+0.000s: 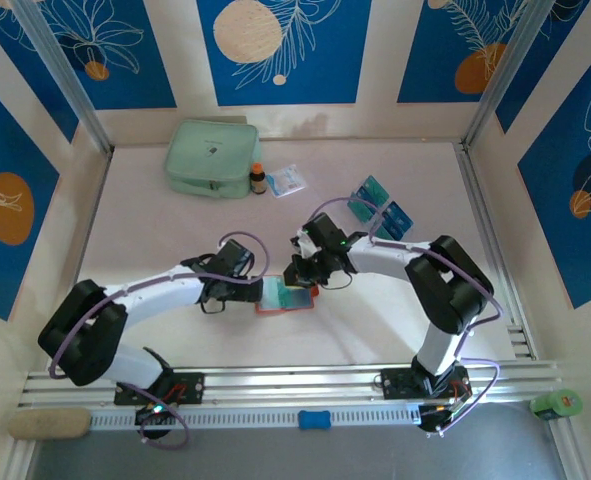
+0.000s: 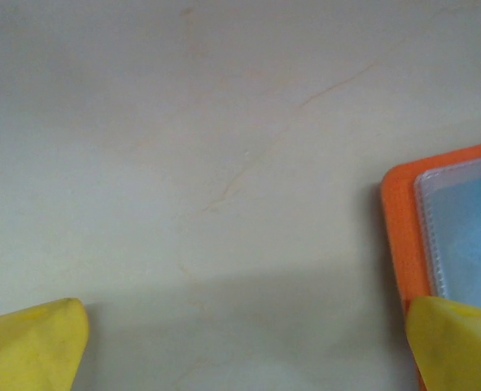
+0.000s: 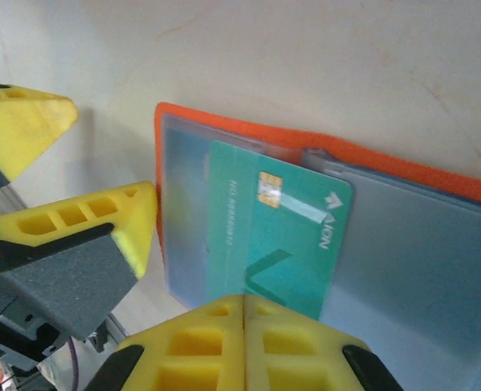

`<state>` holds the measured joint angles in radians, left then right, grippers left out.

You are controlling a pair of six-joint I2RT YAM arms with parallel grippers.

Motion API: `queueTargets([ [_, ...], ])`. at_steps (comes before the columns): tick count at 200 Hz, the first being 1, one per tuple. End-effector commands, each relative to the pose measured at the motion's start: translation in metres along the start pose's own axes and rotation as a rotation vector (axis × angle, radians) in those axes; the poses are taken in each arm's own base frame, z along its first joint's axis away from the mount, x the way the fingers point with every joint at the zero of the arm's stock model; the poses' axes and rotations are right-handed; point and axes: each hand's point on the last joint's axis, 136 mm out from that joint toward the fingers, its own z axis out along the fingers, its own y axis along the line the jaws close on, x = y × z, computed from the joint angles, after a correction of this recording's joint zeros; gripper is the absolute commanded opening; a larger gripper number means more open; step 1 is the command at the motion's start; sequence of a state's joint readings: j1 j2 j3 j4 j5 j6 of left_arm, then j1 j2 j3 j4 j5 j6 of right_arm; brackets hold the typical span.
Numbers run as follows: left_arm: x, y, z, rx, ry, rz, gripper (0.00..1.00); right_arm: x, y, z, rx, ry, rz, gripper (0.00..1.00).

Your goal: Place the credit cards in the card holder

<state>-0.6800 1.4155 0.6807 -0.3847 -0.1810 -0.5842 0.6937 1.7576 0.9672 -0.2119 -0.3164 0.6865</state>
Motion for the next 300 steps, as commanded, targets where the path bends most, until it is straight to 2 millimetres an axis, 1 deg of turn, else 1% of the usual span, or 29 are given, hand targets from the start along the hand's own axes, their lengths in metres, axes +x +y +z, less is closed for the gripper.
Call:
queueTargets([
  [1,0.009,0.01,0.003,-0.034,0.028,-0.034,1.0,0.002,-0.003,0.004,0.034,0.024,-0.009,0.06],
  [38,0.011,0.013,0.007,-0.05,0.036,-0.031,1.0,0.003,-0.003,0.012,0.056,0.049,-0.014,0.05],
  [94,0.013,0.013,0.011,-0.051,0.039,-0.016,1.0,0.009,0.0,0.033,0.09,0.11,-0.007,0.03],
  [130,0.013,0.012,0.012,-0.048,0.04,-0.013,1.0,0.012,0.012,0.044,0.071,0.133,-0.015,0.02],
  [145,0.013,0.012,0.013,-0.046,0.041,-0.011,1.0,0.011,0.02,0.043,0.057,0.13,-0.028,0.02],
  [159,0.013,0.012,0.013,-0.047,0.041,-0.011,1.0,0.008,0.026,0.036,0.052,0.113,-0.04,0.02],
  [177,0.014,0.013,0.013,-0.048,0.044,-0.008,1.0,0.003,0.029,0.025,0.053,0.083,-0.046,0.02],
  [199,0.015,0.013,0.014,-0.048,0.044,-0.009,1.0,-0.001,0.023,0.012,0.07,0.047,-0.043,0.02],
  [220,0.014,0.012,0.015,-0.045,0.042,-0.008,1.0,-0.001,0.013,0.007,0.093,0.04,-0.034,0.01],
  [256,0.014,0.013,0.015,-0.047,0.042,-0.005,1.0,0.003,-0.001,0.012,0.114,0.058,-0.013,0.01],
  [300,0.015,0.013,0.015,-0.047,0.042,-0.005,1.0,0.008,-0.007,0.027,0.124,0.09,-0.001,0.0],
])
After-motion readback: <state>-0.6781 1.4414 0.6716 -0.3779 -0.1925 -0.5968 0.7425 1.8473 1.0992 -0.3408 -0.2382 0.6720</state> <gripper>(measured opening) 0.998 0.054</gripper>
